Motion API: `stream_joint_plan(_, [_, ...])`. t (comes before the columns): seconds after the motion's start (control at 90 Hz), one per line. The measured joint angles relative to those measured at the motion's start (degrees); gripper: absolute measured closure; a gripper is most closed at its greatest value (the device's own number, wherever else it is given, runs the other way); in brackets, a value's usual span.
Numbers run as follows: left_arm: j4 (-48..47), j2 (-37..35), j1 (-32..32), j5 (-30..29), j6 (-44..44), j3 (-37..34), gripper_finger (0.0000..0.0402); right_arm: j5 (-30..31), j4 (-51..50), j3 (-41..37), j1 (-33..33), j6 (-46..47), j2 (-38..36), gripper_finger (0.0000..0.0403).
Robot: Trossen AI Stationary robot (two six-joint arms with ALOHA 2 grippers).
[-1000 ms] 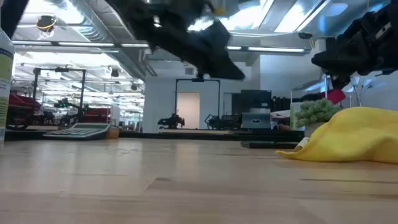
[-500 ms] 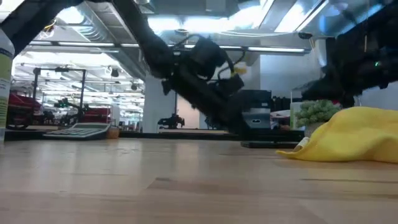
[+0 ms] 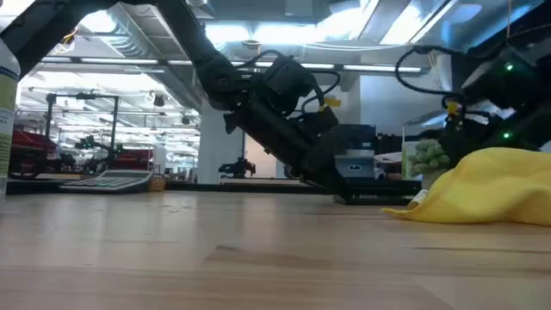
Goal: Apply microfiber cloth
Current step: Spray the black cellphone screen using the white spray bottle
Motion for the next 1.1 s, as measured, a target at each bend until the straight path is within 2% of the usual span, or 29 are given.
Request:
stream_joint_plan(0.178, [-0.2,0.0,0.1,0.0,0.1,0.0,0.0401,-4.6,7.4,0.1,0.0,0.0,5.5,0.037])
stream_joint_plan(0.367, [-0.8,-0.1,0.5,-0.2,0.4,-0.2,0.0401,-10.2,9.1,0.7,-0.1,0.3,6.2,0.037])
stream_joint_plan(0.456, [-0.9,-0.2,0.9,-1.0,1.6,-0.2,0.0401,-15.0,9.0,1.8,-0.1,0.3,6.2,0.037])
stream_joint_plan(0.567, [-0.1,-0.2,1.5,-4.1,1.6,-0.2,0.0401,-24.3,9.4,3.5,0.2,0.2,6.3,0.037])
stream_joint_plan(0.722, [-0.2,-0.4,2.3,-5.9,1.3,-0.2,0.0401,-29.0,9.6,5.9,0.2,-2.6,6.3,0.037])
stream_joint_plan(0.833, [-4.4,-3.2,2.4,-6.0,1.7,-0.4,0.0401,-29.4,8.4,8.7,0.1,-5.5,6.1,0.037])
stream_joint_plan(0.922, [-8.6,-7.7,1.8,-6.1,2.2,-0.5,0.0401,-28.1,3.5,12.0,0.1,-10.0,5.7,0.037])
stream_joint_plan(0.989, [-12.6,-11.8,1.1,-6.0,1.4,-0.2,0.0401,-23.4,-2.0,15.0,0.1,-13.0,5.7,0.037])
stream_joint_plan(1.1, [-21.4,-14.8,-0.3,-4.6,-0.2,-0.2,0.0401,-10.7,-9.3,18.5,0.0,-16.5,6.2,0.037])
